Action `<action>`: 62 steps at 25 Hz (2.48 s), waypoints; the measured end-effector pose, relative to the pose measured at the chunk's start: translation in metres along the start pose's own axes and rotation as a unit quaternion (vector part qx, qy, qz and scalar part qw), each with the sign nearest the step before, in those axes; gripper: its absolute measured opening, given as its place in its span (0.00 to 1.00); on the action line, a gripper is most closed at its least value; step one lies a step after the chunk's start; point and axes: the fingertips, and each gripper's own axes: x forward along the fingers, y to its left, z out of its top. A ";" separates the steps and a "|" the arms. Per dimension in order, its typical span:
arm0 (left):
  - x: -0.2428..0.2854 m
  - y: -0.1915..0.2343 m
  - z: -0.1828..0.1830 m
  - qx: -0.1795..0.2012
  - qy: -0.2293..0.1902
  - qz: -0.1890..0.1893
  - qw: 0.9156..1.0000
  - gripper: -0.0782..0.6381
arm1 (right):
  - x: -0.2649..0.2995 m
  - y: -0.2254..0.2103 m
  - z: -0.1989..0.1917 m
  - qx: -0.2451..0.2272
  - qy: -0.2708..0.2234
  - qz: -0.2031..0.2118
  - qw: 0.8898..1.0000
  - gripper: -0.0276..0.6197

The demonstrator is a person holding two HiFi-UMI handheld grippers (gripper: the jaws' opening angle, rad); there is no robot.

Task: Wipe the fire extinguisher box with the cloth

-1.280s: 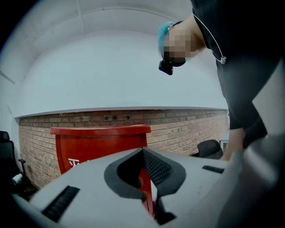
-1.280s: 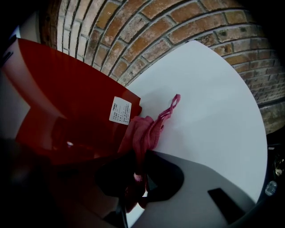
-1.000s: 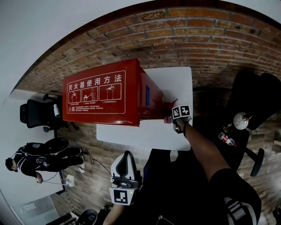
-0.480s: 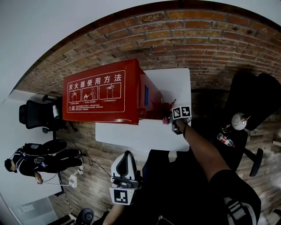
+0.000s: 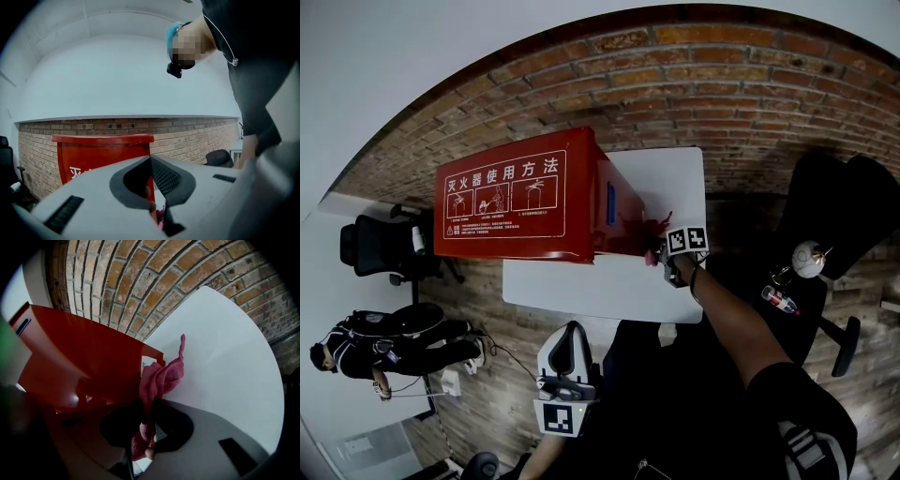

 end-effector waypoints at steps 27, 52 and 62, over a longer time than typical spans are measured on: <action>0.004 -0.007 0.006 0.004 -0.011 -0.010 1.000 0.16 | -0.021 0.040 0.009 0.006 -0.008 0.053 0.999 0.15; 0.007 -0.010 0.007 0.003 -0.016 -0.016 1.000 0.16 | -0.046 0.082 0.019 0.008 -0.023 0.085 0.996 0.15; 0.005 -0.011 0.006 0.002 -0.018 -0.016 1.000 0.16 | -0.063 0.106 0.023 0.016 -0.035 0.117 0.992 0.15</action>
